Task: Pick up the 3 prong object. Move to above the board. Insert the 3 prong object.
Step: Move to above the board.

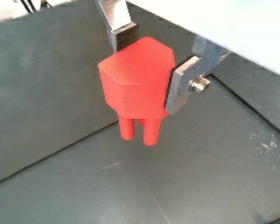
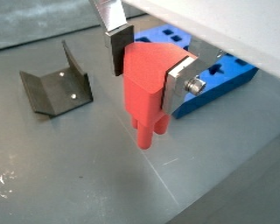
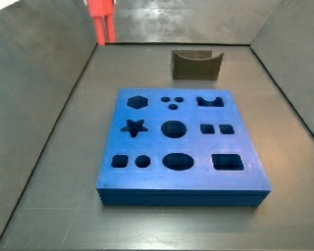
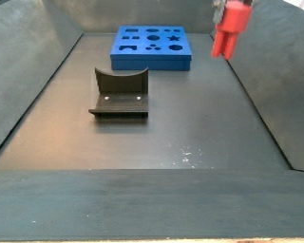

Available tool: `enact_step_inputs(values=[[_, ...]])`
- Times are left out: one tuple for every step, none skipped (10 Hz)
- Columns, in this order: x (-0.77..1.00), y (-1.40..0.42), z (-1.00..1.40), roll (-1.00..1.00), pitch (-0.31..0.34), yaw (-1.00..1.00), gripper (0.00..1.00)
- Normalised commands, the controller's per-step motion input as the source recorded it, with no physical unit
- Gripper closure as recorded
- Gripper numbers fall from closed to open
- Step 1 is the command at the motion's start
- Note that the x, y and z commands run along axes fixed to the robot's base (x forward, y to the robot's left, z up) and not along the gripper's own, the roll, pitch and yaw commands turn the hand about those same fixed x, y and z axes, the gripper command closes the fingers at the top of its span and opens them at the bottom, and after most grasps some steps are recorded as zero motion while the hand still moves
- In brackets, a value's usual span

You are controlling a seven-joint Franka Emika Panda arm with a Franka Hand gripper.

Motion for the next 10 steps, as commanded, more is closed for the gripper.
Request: enact_step_inputs(values=[[-0.03,-0.05,1.0,-0.14,0.038,-0.02,1.0],[-0.03,-0.05,1.0,-0.14,0.042,-0.02,1.0],[-0.02,-0.05,1.0,-0.13,0.047,-0.02,1.0],[-0.02,-0.04,1.0,-0.13,0.049,-0.02,1.0],[-0.02,-0.04,1.0,-0.13,0.048,-0.02,1.0],[-0.02,-0.03,1.0,-0.12,0.048,-0.02,1.0],[-0.01,-0.02,1.0,-0.12,0.049,-0.02,1.0],[-0.01,-0.01,0.81,-0.11,0.053,-0.02,1.0],[0.0,0.0,0.67,-0.11,0.055,-0.01,1.0],[0.0,0.0,0.58,-0.11,0.058,-0.01,1.0]])
